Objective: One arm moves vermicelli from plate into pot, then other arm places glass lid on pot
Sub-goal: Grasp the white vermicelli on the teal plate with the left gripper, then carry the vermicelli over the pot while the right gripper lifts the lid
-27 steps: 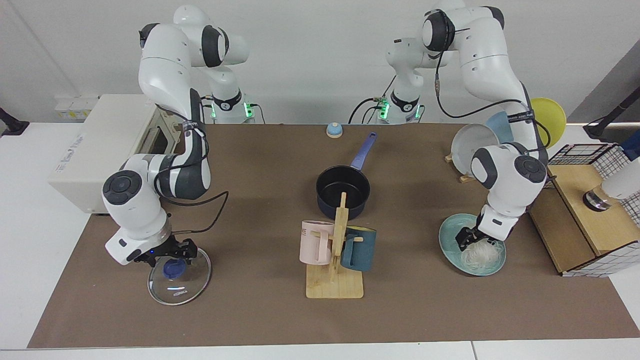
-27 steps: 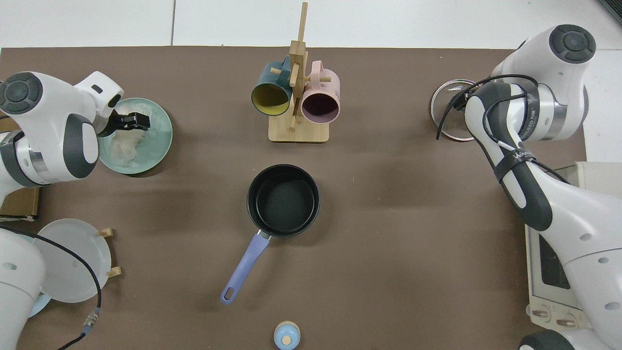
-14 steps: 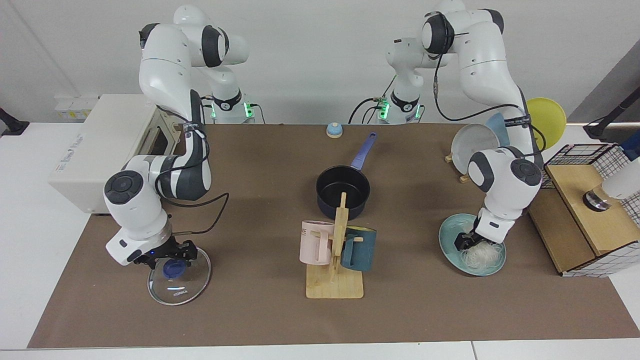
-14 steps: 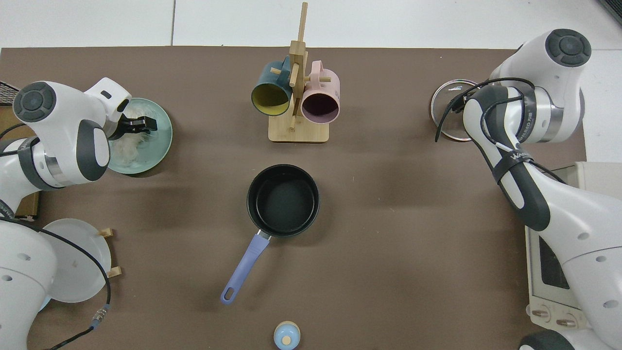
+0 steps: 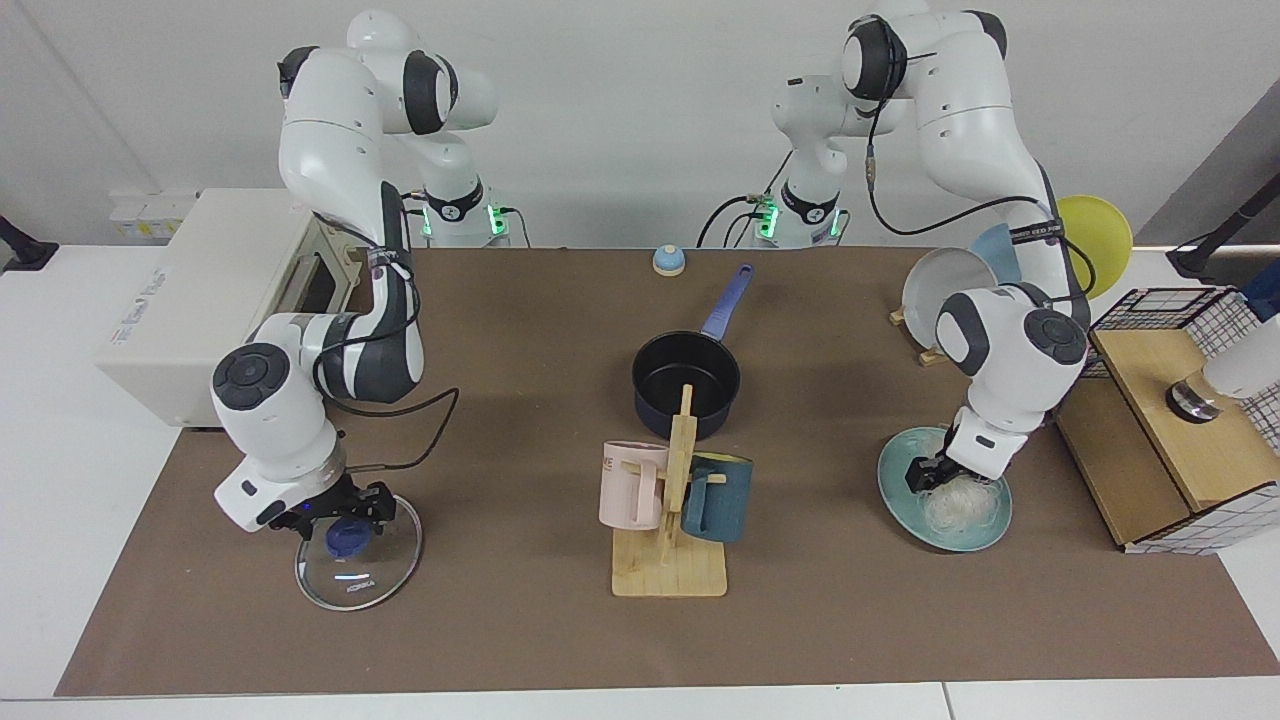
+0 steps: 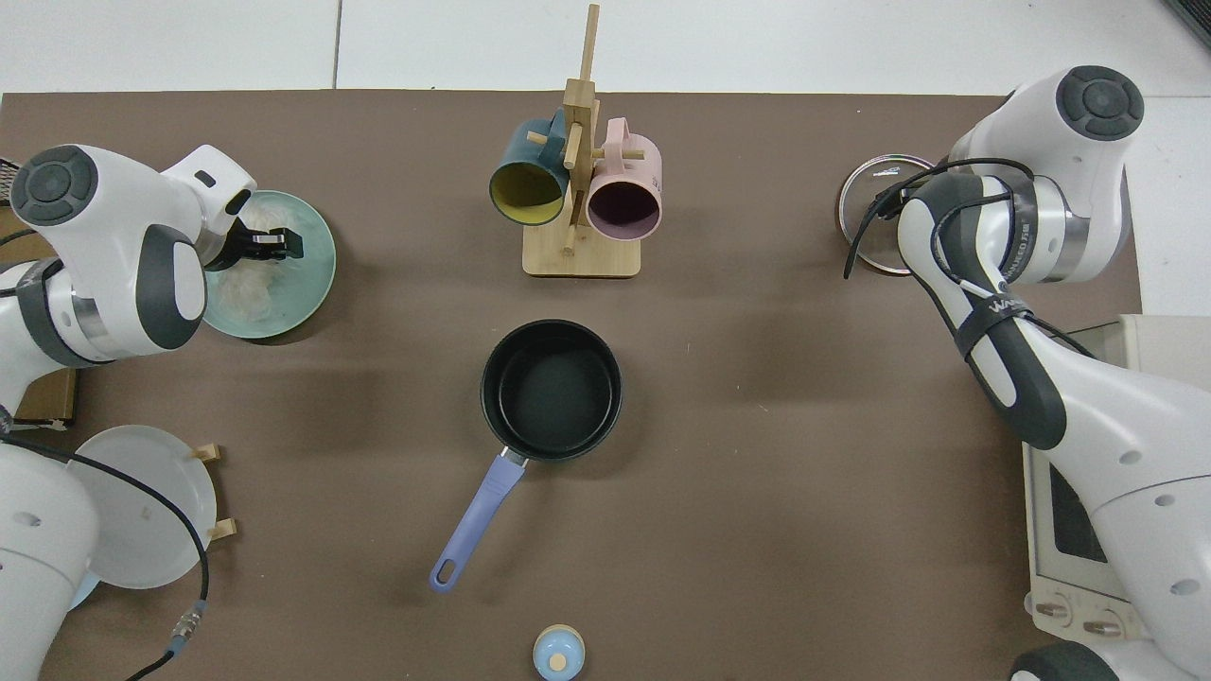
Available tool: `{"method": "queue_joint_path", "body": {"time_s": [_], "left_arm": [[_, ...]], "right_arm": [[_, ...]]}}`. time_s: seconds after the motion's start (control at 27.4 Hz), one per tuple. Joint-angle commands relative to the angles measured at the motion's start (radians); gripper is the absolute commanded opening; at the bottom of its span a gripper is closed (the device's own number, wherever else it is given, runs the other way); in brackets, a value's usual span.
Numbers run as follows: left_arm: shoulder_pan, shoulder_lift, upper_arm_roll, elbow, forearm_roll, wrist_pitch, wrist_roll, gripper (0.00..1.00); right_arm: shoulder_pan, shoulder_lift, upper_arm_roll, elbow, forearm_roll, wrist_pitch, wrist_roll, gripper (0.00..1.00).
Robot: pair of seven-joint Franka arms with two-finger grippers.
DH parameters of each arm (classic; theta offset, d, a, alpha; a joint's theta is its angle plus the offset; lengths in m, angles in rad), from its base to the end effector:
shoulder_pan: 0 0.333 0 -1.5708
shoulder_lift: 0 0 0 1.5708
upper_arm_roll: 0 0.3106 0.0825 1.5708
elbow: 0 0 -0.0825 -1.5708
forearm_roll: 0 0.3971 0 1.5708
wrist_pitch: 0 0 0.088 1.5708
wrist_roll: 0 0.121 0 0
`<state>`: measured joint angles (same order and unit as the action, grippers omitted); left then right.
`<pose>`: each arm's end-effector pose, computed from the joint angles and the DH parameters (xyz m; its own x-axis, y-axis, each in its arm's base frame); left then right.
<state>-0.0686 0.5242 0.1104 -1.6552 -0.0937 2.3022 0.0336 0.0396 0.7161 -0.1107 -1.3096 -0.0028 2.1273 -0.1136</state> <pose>0.7020 0.0182 0.2938 0.9907 0.0489 0.1266 0.0470 -0.9987 0.0176 0.7582 -0.0357 0.3037 0.9924 0.0784 0.0949 0.0702 -0.9938 0.0863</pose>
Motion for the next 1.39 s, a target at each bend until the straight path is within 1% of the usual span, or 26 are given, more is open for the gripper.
{"method": "queue_joint_path", "body": {"time_s": [0.0, 0.15, 0.33, 0.4, 0.51, 0.58, 0.69, 0.73, 0.84, 0.88, 0.95, 1.02, 1.09, 1.13, 1.35], "left_arm": [[-0.007, -0.088, 0.006, -0.014, 0.025, -0.085, 0.014, 0.0], [-0.014, -0.151, 0.005, -0.011, 0.048, -0.17, 0.006, 0.0], [-0.016, -0.233, -0.001, -0.011, 0.048, -0.279, -0.012, 0.0], [-0.014, -0.259, -0.005, -0.011, 0.048, -0.311, -0.015, 0.0], [-0.017, -0.291, -0.009, -0.017, 0.048, -0.357, -0.018, 0.0], [-0.031, -0.297, -0.009, -0.021, 0.048, -0.377, -0.034, 0.0], [-0.063, -0.309, -0.014, -0.038, 0.048, -0.385, -0.108, 0.0], [-0.074, -0.312, -0.018, -0.044, 0.048, -0.385, -0.138, 0.0], [-0.096, -0.319, -0.05, -0.051, 0.048, -0.385, -0.23, 0.0], [-0.099, -0.32, -0.069, -0.051, 0.048, -0.385, -0.263, 0.0], [-0.099, -0.32, -0.112, -0.054, 0.051, -0.385, -0.343, 0.0], [-0.1, -0.322, -0.156, -0.054, 0.054, -0.383, -0.437, 0.0], [-0.1, -0.322, -0.201, -0.055, 0.054, -0.383, -0.516, 0.0], [-0.1, -0.322, -0.225, -0.055, 0.054, -0.383, -0.559, 0.0], [-0.105, -0.311, -0.342, -0.057, 0.055, -0.369, -0.785, 0.0]], "right_arm": [[-0.006, -0.007, 0.002, -0.02, 0.026, 0.026, -0.049, 1.0], [-0.007, -0.007, 0.002, -0.02, 0.026, 0.026, -0.047, 1.0], [-0.009, -0.007, 0.002, -0.022, 0.027, 0.028, -0.046, 1.0], [-0.012, -0.007, 0.002, -0.023, 0.027, 0.045, -0.046, 1.0], [-0.012, -0.009, 0.002, -0.036, 0.052, 0.068, -0.047, 1.0], [-0.01, -0.009, 0.002, -0.037, 0.061, 0.072, -0.047, 1.0], [-0.01, -0.009, 0.002, -0.037, 0.061, 0.072, -0.046, 0.98], [-0.01, -0.009, 0.002, -0.037, 0.061, 0.072, -0.046, 0.96], [-0.01, -0.009, 0.002, -0.037, 0.061, 0.072, -0.044, 0.84], [-0.01, -0.009, 0.002, -0.037, 0.061, 0.072, -0.046, 0.77], [-0.007, -0.009, 0.002, -0.036, 0.061, 0.072, -0.044, 0.58], [0.003, -0.012, 0.0, -0.036, 0.061, 0.072, -0.038, 0.28], [0.006, -0.014, 0.0, -0.036, 0.061, 0.072, -0.032, 0.07], [0.006, -0.014, 0.0, -0.036, 0.061, 0.072, -0.032, 0.0], [0.008, -0.023, 0.0, -0.036, 0.06, 0.071, -0.034, 0.0]]}}
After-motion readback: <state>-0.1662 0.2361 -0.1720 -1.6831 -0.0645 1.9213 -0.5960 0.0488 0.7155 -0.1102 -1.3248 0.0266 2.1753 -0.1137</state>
